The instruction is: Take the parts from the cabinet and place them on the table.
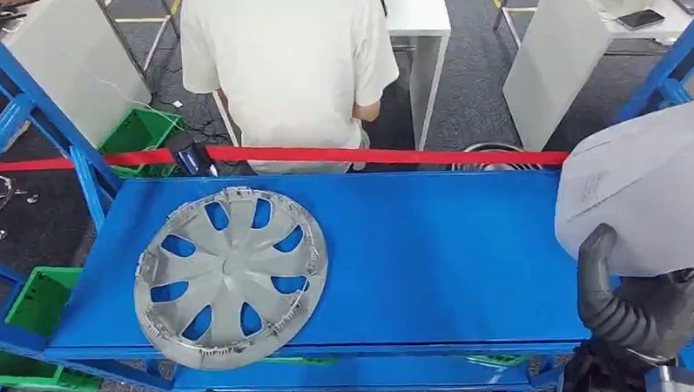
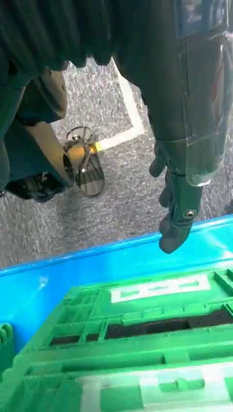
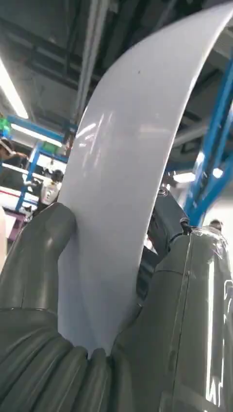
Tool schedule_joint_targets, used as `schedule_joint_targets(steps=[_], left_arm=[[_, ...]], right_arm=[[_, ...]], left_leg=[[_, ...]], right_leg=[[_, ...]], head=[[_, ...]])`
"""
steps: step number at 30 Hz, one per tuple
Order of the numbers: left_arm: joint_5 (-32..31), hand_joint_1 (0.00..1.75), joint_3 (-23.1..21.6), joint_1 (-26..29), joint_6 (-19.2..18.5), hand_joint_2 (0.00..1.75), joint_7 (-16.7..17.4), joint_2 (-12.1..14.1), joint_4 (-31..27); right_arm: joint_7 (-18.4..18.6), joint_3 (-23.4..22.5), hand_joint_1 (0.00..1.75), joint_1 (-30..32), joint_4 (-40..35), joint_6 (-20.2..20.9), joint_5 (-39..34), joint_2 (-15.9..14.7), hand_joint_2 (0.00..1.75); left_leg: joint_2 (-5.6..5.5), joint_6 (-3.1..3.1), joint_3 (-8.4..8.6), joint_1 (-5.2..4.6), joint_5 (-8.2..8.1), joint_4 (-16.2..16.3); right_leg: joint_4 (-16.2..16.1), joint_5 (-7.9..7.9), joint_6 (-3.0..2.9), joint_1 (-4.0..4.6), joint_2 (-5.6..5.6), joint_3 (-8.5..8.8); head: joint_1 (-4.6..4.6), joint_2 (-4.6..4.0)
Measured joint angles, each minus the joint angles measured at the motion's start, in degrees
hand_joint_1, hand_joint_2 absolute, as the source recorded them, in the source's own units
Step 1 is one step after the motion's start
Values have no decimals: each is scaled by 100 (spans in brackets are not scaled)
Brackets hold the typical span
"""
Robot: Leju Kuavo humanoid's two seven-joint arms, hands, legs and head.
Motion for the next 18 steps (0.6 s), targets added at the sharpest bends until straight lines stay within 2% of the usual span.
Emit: schedule_joint_targets(steps=[1, 2, 3, 4, 5, 6, 7, 8, 9, 10, 11, 12, 13, 14, 17, 18], left_arm=[[-7, 0, 11, 19, 31, 175, 66, 2, 2], [-17, 0, 17, 46, 63, 175, 149, 11, 2], [-26, 0, 22, 64, 72, 175, 260, 31, 2], [-48, 0, 22, 79, 74, 175, 364, 33, 2], [-65, 0, 20, 87, 74, 175, 461, 31, 2], [-76, 0, 20, 89, 72, 175, 511, 31, 2], [-87, 0, 20, 92, 72, 175, 524, 31, 2], [-96, 0, 20, 96, 70, 175, 540, 31, 2], [-103, 0, 20, 97, 65, 175, 540, 31, 2], [-120, 0, 20, 95, 59, 175, 535, 31, 2], [-144, 0, 20, 89, 44, 175, 516, 31, 0], [-188, 0, 20, 68, 19, 175, 475, 28, 0], [-212, 0, 20, 33, 13, 175, 444, 24, -2], [-234, 0, 20, -9, 2, 175, 420, 13, -4], [-260, 0, 20, -30, -24, 175, 420, -11, -4], [-271, 0, 20, -59, -39, 175, 430, -35, -2]], right_arm=[[0, -53, 175, 28, 0, 0, -48, 31, 175], [-2, -114, 175, 49, 0, 0, -87, 63, 175], [-11, -179, 175, 67, -11, 0, -113, 96, 175], [-11, -249, 175, 122, -41, 0, -127, 124, 175], [-11, -336, 175, 186, -83, 0, -157, 155, 175], [-9, -404, 175, 237, -111, 0, -168, 172, 175], [13, -478, 175, 272, -129, 0, -181, 192, 175], [46, -544, 175, 306, -144, 0, -183, 201, 175], [61, -606, 175, 344, -162, 0, -186, 212, 175], [85, -673, 175, 380, -192, 0, -190, 218, 175], [107, -725, 175, 397, -216, 0, -207, 229, 175], [111, -792, 175, 400, -236, 0, -214, 249, 175], [133, -835, 175, 403, -253, 0, -210, 262, 175], [153, -887, 175, 403, -267, 0, -190, 273, 175], [354, -951, 175, 393, -269, 0, 28, 284, 175], [462, -974, 175, 388, -269, 0, 122, 286, 175]], left_leg=[[0, -40, -12, 16, 27, -4], [-4, -66, -33, 23, 36, 12], [34, -86, -79, 38, -95, 87], [74, -103, -198, 32, -396, 364], [81, -121, -391, 38, -755, 879], [82, -132, -573, 40, -1028, 1385], [82, -135, -706, 35, -1218, 1805], [81, -125, -719, 31, -1282, 2000], [82, -104, -584, 31, -1206, 1879], [81, -72, -325, 29, -1043, 1518], [79, -30, 37, 24, -835, 971], [75, 22, 467, 14, -649, 329], [69, 60, 685, -4, -695, -55], [55, 48, 655, -23, -632, -72], [32, 139, 592, -55, -518, -69], [51, 180, 533, -7, -413, -110]], right_leg=[[33, 11, -42, 20, -2, -29], [24, 53, -108, 11, -14, -65], [8, 98, -183, -1, -48, -93], [8, 131, -224, 9, -44, -144], [12, 172, -253, 24, -54, -205], [19, 210, -263, 39, -69, -262], [29, 246, -264, 55, -76, -324], [43, 282, -269, 77, -80, -389], [56, 313, -267, 90, -80, -441], [73, 341, -261, 102, -77, -487], [83, 371, -252, 109, -70, -523], [88, 410, -234, 113, -60, -548], [91, 442, -207, 121, -62, -566], [103, 479, -173, 133, -61, -585], [33, 617, -59, 100, -65, -583], [66, 561, -28, 80, -49, -651]], head=[[-26, 0], [-54, 0], [-74, 0], [-131, 0], [-218, 0], [-266, 0], [-288, 0], [-310, 0], [-339, 0], [-361, 0], [-378, 0], [-398, 0], [-422, 0], [-422, 0], [-395, 0], [-431, 0]])
